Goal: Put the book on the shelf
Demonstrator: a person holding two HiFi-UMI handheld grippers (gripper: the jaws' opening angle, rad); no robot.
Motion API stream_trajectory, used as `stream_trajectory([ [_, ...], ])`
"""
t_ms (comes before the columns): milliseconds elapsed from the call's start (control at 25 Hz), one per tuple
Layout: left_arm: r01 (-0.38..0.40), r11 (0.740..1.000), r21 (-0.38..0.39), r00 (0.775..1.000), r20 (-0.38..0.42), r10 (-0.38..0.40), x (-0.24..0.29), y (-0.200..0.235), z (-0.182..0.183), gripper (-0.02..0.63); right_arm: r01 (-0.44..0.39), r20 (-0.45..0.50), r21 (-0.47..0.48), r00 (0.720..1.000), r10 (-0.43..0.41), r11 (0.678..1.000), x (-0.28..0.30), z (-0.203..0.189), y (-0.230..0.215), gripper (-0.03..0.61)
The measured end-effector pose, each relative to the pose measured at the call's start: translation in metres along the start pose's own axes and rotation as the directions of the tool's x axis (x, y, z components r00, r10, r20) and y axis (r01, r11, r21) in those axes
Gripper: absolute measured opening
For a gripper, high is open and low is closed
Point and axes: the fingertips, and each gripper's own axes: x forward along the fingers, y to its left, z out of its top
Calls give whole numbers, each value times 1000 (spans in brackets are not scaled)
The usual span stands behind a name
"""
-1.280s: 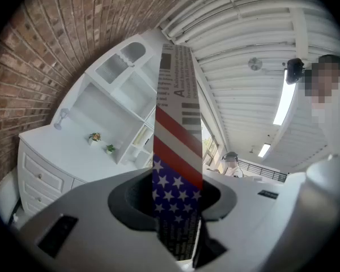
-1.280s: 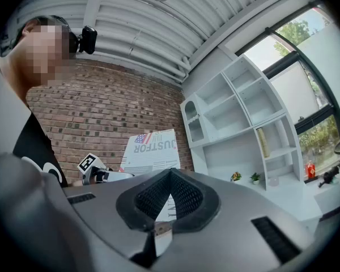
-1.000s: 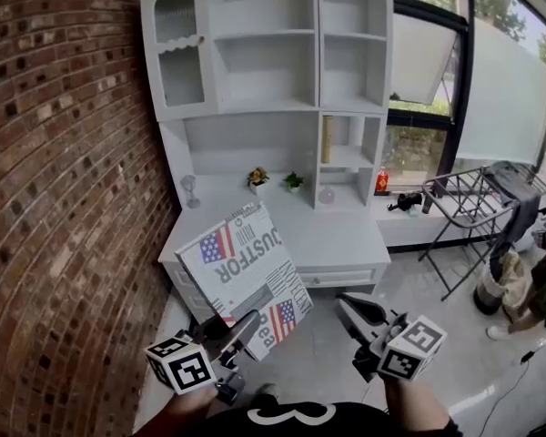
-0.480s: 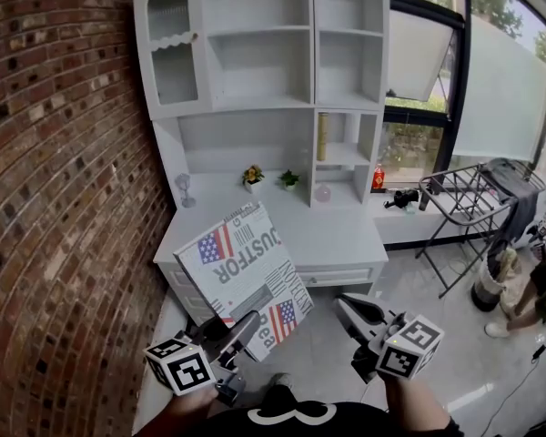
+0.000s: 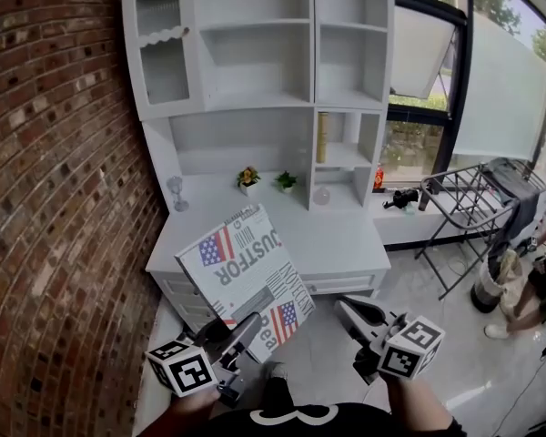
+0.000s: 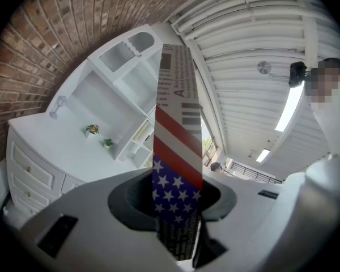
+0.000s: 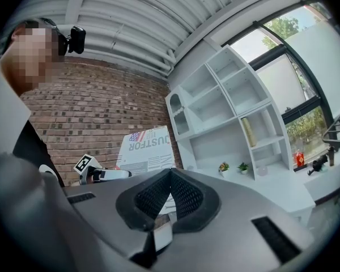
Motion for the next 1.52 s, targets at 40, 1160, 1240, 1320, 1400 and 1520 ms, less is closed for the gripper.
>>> stream_trajectory([
  [40, 1, 1000, -4, 1000, 0, -1, 5, 6, 2, 149, 1, -3, 1, 1000, -1, 1000, 6, 0, -5, 11],
  [1160, -35, 999, 35, 999, 41, 34, 168, 229, 148, 149, -1, -55, -1, 999, 1, 1000, 249, 48, -188, 11],
  [1240, -36, 998, 47, 998, 52, 33, 175, 235, 162, 149, -11, -57, -15, 998, 10, 1000, 263, 52, -194, 11],
  [1320, -40, 997, 65, 998, 59, 37, 180, 240, 174, 149, -15, -56, -22, 998, 14, 1000, 272, 54, -201, 11],
  [1400, -44, 995, 84, 997, 70, 38, 185, 247, 183, 149, -16, -52, -32, 999, 14, 999, 278, 57, -206, 11],
  [1520, -44, 993, 112, 996, 79, 36, 195, 249, 198, 149, -14, -51, -65, 999, 11, 998, 284, 59, -210, 11],
])
